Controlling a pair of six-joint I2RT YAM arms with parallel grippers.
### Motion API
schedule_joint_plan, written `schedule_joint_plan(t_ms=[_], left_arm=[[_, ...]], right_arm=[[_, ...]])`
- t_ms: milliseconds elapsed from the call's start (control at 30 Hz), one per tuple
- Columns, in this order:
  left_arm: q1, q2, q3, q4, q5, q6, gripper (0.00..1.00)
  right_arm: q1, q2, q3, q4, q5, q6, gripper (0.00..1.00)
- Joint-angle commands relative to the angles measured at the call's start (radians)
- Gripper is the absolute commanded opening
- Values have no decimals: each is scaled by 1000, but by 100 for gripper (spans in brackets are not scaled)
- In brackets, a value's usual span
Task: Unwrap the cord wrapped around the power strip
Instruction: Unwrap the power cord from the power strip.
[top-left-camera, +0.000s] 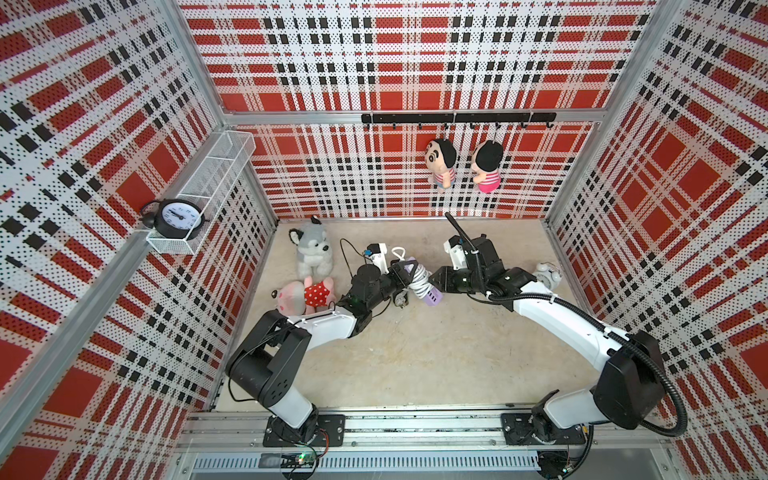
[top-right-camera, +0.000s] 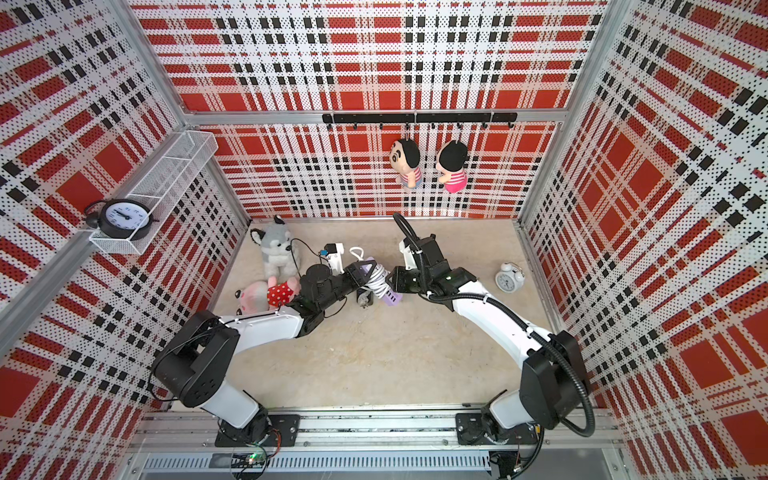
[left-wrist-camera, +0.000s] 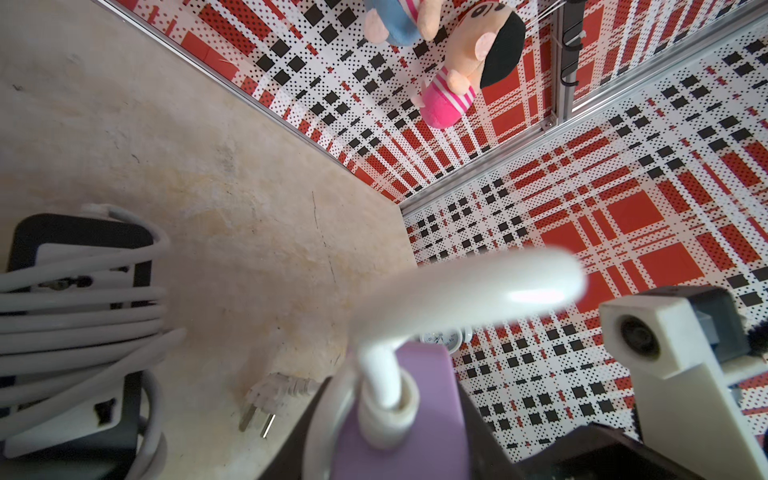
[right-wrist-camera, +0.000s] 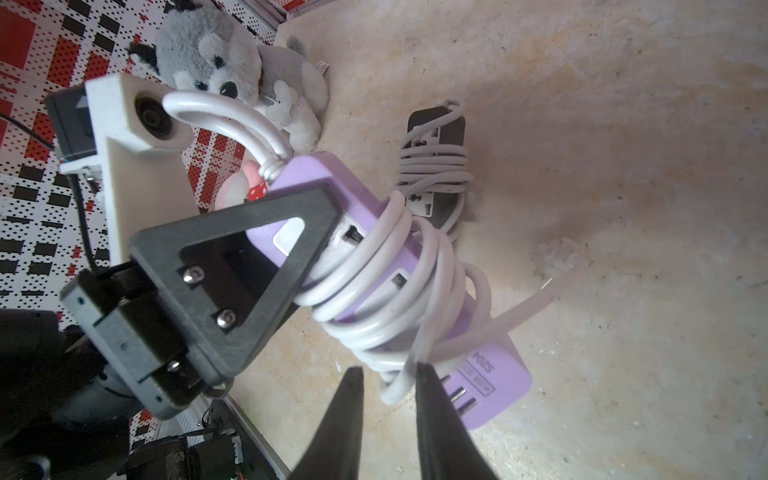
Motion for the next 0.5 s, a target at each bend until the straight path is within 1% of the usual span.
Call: schedule_joint_plan(t_ms=[0, 200, 333, 467], left_arm=[[-7, -48, 43, 54, -9, 15, 0], [-8, -41, 51, 53, 0, 12, 0], [-11, -41, 51, 55, 5, 9, 0], [-11, -44, 49, 56, 11, 12, 0]], right_arm=[[8, 21, 29, -14, 17, 13, 26], [9, 44, 32, -20, 29, 11, 26], [9, 60, 37, -18, 34, 11, 23], [9, 61, 36, -23, 39, 12, 15]])
